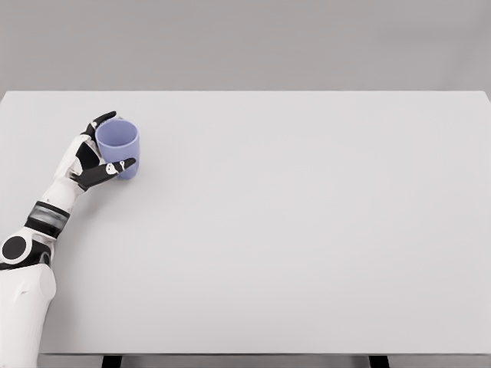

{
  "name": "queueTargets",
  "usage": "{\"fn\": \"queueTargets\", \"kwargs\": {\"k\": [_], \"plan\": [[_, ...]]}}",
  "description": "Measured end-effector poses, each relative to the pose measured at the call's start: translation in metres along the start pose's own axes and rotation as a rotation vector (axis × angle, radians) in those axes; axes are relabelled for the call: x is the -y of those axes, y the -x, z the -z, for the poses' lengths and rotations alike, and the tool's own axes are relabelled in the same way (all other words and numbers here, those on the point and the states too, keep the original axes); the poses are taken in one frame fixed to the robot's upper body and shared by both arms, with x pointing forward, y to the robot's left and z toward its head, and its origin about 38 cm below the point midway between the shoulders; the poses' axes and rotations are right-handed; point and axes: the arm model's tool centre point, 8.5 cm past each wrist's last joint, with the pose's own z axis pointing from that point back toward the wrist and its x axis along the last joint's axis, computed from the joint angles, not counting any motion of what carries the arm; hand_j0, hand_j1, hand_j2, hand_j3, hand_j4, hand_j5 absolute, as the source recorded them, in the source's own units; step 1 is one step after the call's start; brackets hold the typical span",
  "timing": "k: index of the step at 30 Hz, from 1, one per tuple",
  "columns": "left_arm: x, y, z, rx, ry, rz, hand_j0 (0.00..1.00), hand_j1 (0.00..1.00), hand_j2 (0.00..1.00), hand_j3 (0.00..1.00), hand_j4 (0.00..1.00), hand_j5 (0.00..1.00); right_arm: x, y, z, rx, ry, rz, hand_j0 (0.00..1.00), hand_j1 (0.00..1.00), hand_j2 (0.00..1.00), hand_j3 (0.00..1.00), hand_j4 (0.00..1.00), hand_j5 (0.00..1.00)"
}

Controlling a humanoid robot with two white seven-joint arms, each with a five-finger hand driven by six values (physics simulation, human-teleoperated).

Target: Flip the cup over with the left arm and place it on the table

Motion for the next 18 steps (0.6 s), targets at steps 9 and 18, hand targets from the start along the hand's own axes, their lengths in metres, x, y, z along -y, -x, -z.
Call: {"fn": "queueTargets", "kwargs": {"k": [9,18], "plan": [[-0.0005,0.0000,-0.0008,0.001,-0.001,0.002,1.00,1.00,1.00,1.00,1.00,1.00,0.0000,0.0000,0.0000,0.000,0.000,0.000,1.00,1.00,1.00,1.00,1.00,1.00],[-0.0023,-0.0058,-0.0007,0.027,-0.007,0.006,1.00,1.00,1.00,1.00,1.00,1.00,0.0000,0.0000,0.0000,0.000,0.000,0.000,1.00,1.00,1.00,1.00,1.00,1.00]]}}
